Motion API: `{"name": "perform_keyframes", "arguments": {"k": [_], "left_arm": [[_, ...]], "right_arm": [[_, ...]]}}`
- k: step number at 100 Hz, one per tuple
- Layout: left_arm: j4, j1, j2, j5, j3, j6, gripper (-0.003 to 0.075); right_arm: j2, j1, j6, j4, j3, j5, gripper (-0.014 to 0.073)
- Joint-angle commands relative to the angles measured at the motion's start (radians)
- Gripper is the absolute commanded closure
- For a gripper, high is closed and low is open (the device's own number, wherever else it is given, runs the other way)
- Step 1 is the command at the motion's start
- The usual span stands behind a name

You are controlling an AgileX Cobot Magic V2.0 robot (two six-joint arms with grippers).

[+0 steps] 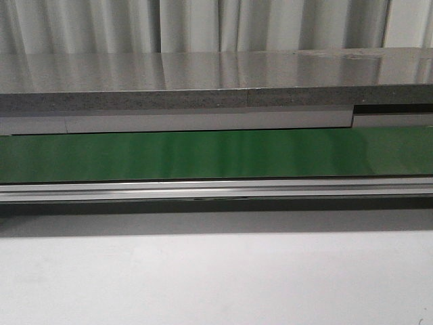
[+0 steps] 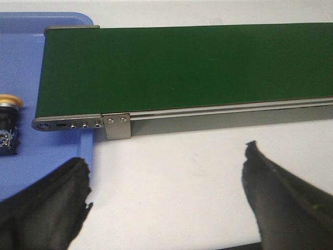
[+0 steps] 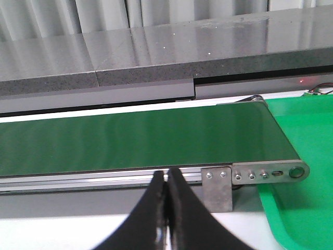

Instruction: Move button from left to right

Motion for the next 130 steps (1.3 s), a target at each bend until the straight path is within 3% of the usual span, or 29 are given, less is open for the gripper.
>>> {"name": "perform_keyframes", "arguments": {"k": [1, 21, 44, 61, 86, 111, 130], "left_arm": [[-0.025, -0.004, 0.009, -0.068, -0.033, -0.001, 0.0043], [-0.040, -0.001, 0.009, -0.073, -0.040, -0.059, 0.0102], [0.178, 0.066, 0.104, -0.051, -0.109, -0.195, 0.0105], [0.199, 0.191, 0.270, -0.025, -0.174, -0.193, 0.0105], [0.174, 0.362, 0.557, -0.126, -0.232, -0.193, 0.0105], [0.174, 0.417, 0.797, -0.167, -0.337, -0.193, 0.0105], [0.258, 0.417, 0.947, -0.144, -0.447, -0.183, 0.0105]], "right_arm": [[-0.019, 0.004, -0.001, -0.009, -0.014, -0.082, 0.0661], [-0.019, 0.004, -0.001, -0.009, -0.014, -0.082, 0.0661], [-0.019, 0.004, -0.001, -0.009, -0.014, -0.082, 0.0661], [-0.019, 0.004, -0.001, -0.009, -0.014, -0.082, 0.0661], [-0.019, 0.004, -0.001, -0.009, -0.014, -0.082, 0.0661], [-0.019, 0.004, -0.001, -0.009, -0.014, -0.082, 0.0661], [-0.019, 0.004, -0.001, -0.009, -0.014, -0.082, 0.0661]]}}
